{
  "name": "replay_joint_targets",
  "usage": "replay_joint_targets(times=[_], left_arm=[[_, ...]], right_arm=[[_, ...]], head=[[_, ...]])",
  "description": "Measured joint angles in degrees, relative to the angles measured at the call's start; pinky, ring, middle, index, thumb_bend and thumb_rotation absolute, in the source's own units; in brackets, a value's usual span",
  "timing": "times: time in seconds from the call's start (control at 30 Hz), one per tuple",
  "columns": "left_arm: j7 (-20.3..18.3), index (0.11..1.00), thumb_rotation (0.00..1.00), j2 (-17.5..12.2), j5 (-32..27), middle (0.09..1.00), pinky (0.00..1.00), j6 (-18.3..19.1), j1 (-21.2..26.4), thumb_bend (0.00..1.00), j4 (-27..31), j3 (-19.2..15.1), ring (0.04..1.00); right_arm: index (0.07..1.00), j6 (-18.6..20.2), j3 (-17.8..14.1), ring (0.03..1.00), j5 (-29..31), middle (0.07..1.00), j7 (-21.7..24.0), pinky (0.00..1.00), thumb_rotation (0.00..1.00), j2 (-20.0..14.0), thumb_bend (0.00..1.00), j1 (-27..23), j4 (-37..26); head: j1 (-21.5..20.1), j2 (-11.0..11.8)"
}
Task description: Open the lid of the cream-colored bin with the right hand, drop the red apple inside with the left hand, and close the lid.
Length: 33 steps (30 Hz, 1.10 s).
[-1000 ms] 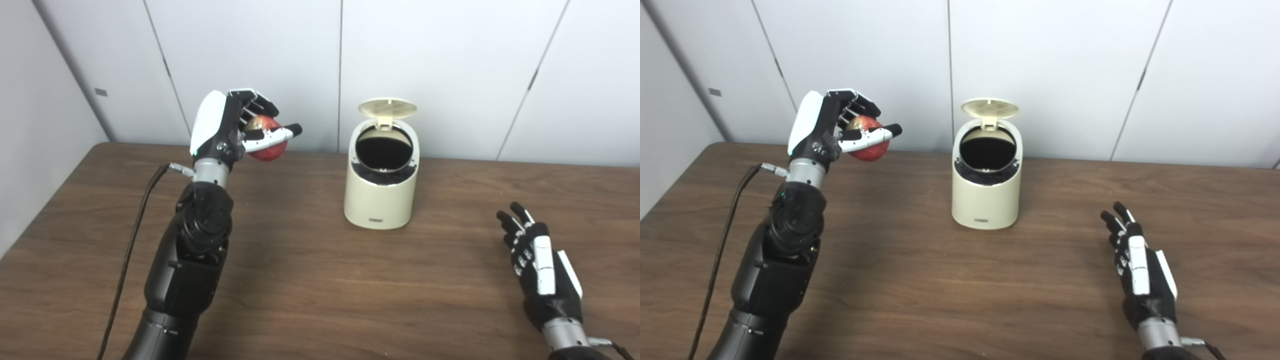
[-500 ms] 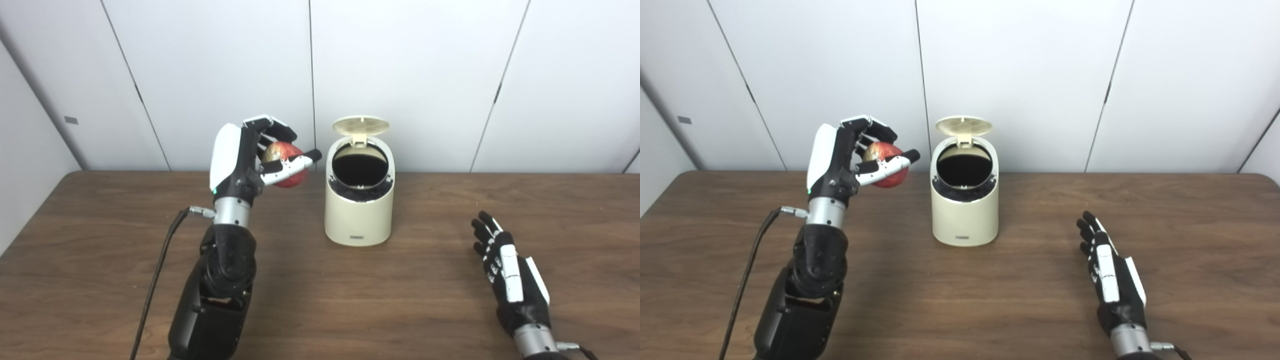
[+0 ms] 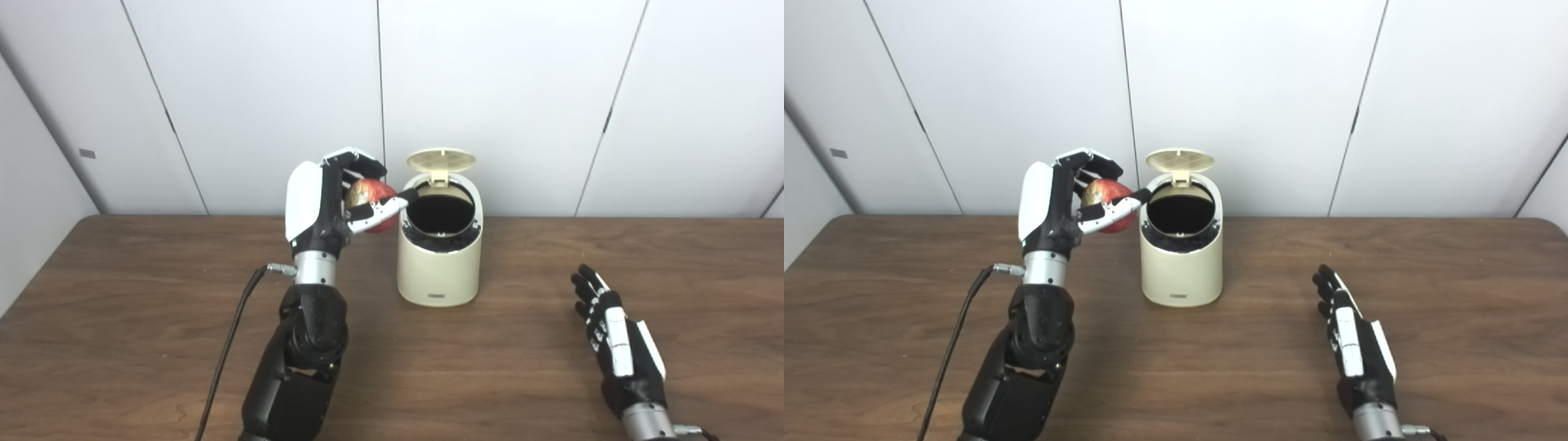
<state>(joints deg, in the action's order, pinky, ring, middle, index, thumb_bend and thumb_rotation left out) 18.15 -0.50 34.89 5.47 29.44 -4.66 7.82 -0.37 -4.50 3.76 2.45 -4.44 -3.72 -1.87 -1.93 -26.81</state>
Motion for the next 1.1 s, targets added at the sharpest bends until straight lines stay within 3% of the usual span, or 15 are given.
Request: replay_joint_targets(times=[0.33, 0.77, 1.1], left_arm=[[6.03, 0.51, 0.0, 1.96, 2.27, 0.537, 0.31, -4.42, 1.59, 0.47, -4.56, 1.52, 0.408], [8.8, 0.525, 0.0, 3.77, 2.24, 0.505, 0.32, -5.23, 3.22, 0.47, -7.27, 1.21, 0.411], [13.34, 0.53, 0.0, 3.91, 2.51, 0.496, 0.37, -11.53, 3.94, 0.47, -14.24, 2.99, 0.405]], right_arm=[[0.915, -0.09, 0.1, 0.969, -0.4, 0.925, -0.14, 0.99, 1.0, -0.01, 0.64, 0.11, -0.06], [0.907, 0.17, 0.46, 0.966, -0.21, 0.915, -0.06, 0.99, 1.0, 0.0, 0.62, 0.26, -0.25], [0.901, 0.28, 1.14, 0.958, -0.95, 0.907, -0.3, 0.99, 1.0, -0.07, 0.6, 0.16, -0.18]], head=[[-0.35, -0.44], [-0.53, -0.53], [-1.58, -0.35]])
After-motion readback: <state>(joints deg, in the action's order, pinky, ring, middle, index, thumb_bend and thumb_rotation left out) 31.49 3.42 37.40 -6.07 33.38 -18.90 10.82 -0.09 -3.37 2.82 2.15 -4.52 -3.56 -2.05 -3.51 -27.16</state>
